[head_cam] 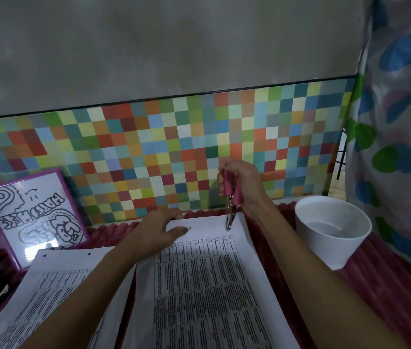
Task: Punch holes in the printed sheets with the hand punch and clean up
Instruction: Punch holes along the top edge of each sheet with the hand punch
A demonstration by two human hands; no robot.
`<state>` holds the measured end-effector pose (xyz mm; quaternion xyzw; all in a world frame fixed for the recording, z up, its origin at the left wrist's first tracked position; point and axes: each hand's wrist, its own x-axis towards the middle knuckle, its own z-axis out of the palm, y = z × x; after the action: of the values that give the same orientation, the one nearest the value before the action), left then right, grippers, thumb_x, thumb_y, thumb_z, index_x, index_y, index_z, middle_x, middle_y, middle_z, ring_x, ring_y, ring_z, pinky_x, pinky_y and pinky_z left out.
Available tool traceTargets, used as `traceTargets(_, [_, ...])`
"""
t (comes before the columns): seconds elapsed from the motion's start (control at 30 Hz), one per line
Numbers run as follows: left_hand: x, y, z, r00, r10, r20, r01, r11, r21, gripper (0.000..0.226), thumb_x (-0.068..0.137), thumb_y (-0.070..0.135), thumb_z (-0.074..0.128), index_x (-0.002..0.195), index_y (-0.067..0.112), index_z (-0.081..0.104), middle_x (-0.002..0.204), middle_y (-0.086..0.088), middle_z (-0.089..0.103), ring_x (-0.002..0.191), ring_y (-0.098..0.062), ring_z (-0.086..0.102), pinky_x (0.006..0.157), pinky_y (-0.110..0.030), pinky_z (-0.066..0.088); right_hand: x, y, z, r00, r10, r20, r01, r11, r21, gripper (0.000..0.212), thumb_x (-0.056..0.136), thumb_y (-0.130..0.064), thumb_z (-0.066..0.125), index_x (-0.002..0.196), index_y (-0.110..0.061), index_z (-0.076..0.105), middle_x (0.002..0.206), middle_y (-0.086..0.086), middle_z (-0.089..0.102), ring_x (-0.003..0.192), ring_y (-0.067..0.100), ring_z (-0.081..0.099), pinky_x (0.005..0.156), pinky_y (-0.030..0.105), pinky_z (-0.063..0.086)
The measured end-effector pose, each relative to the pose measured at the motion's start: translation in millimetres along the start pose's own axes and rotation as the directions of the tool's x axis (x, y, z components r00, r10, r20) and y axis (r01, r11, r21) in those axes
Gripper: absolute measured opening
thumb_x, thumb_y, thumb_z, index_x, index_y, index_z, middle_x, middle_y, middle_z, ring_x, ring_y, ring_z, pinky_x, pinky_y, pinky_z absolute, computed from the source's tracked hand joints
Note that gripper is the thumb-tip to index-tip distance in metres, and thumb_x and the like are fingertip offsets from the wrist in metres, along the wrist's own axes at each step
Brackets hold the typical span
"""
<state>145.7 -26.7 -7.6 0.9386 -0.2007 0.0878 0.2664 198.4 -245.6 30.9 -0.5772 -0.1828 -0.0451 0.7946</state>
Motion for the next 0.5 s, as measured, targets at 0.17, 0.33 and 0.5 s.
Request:
traceTargets(0.17, [2.8, 4.4, -2.5, 0.999, -0.035, 0.04, 0.033, 0.999, 0.032, 0.017, 0.089, 0.038, 0.063, 0.084, 0.021, 0.06, 0.069, 0.011, 0.054, 0.061, 0.0, 0.052, 0.061, -0.027, 0.034, -4.7, 0.2, 4.7, 0.991, -0.066, -0.114, 0.065, 0.998, -0.01, 0.028, 0.091, -0.002, 0.042, 0.068, -0.004, 0.058, 0.049, 0.001, 0.054, 0.039, 0.014, 0.046, 0.04, 0.023, 0.043])
traceTargets(0.33, [15.8, 39.9, 9.9, 0.998, 0.047, -0.052, -0.034, 0.975, 0.22, 0.029, 0.087, 0.054, 0.049, 0.1, 0.03, 0.058, 0.09, 0.017, 0.061, 0.085, -0.003, 0.054, 0.101, -0.034, 0.027, -3.7, -0.6, 4.5, 0.985, -0.07, -0.16, 0.075, 0.997, 0.025, 0.029, 0.092, -0.001, 0.042, 0.068, -0.005, 0.058, 0.049, 0.003, 0.054, 0.038, 0.016, 0.045, 0.039, 0.023, 0.042])
traceTargets(0.5, [35.6, 61.6, 38.3, 0.993, 0.083, -0.085, -0.067, 0.983, 0.172, 0.01, 0.093, 0.037, 0.057, 0.091, 0.029, 0.06, 0.074, 0.016, 0.055, 0.065, -0.003, 0.044, 0.096, -0.039, 0.041, -1.0, 2.2, 1.5, 0.98, -0.077, -0.183, 0.08, 0.997, 0.01, 0.027, 0.092, -0.004, 0.043, 0.07, -0.005, 0.059, 0.053, 0.007, 0.053, 0.042, 0.019, 0.045, 0.042, 0.025, 0.043])
